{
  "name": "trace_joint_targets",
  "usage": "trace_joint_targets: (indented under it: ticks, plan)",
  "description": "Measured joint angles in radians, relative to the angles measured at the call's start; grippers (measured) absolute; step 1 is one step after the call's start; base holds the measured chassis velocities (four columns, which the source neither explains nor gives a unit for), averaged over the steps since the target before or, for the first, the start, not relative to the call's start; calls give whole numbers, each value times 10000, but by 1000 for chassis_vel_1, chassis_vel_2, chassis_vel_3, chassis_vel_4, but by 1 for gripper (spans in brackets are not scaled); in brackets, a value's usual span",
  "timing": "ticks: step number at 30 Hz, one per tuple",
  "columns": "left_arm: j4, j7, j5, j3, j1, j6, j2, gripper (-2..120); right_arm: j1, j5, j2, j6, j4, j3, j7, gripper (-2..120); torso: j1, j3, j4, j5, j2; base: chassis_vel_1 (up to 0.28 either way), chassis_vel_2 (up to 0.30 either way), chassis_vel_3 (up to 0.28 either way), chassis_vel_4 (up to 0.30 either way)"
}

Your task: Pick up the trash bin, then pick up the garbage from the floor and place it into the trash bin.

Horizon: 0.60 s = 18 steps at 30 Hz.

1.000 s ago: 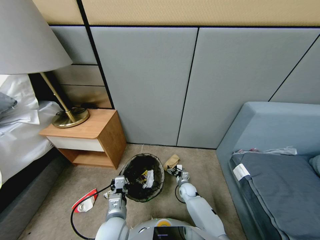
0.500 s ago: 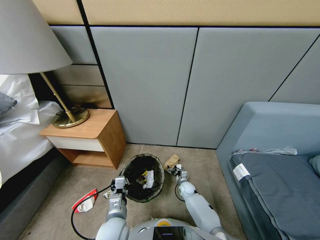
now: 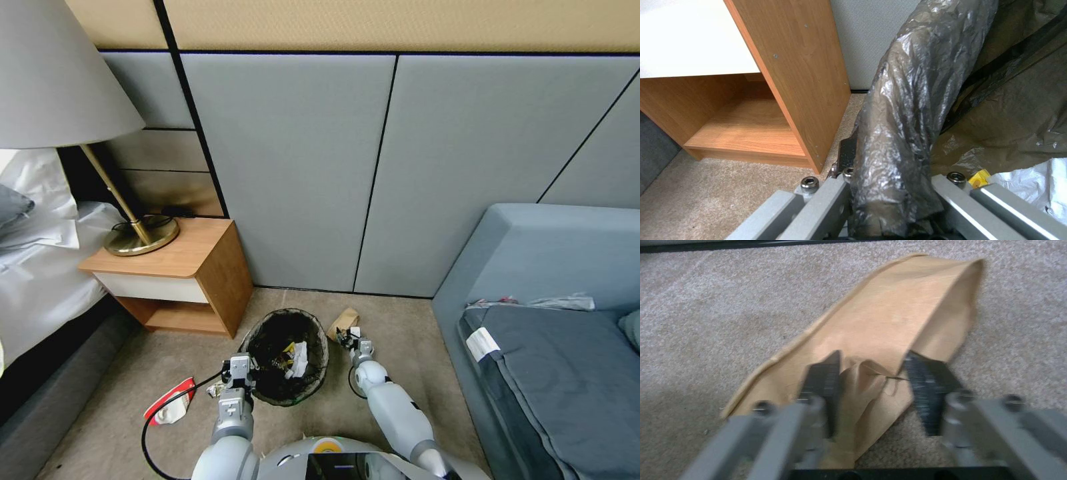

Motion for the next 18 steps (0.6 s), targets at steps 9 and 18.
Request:
trace_joint_targets:
  ticks: [9, 18]
  plan:
    - [-12, 1, 8, 3, 19, -2, 8, 0, 8, -17, -17, 86, -13, 34, -21, 0, 0, 0, 1, 0, 0, 0, 0, 0, 0]
    - [-30, 2, -1, -1, 1, -5, 9, 0, 30, -102, -77, 214, -34, 59, -47, 0, 0, 0, 1, 1, 0, 0, 0, 0, 0]
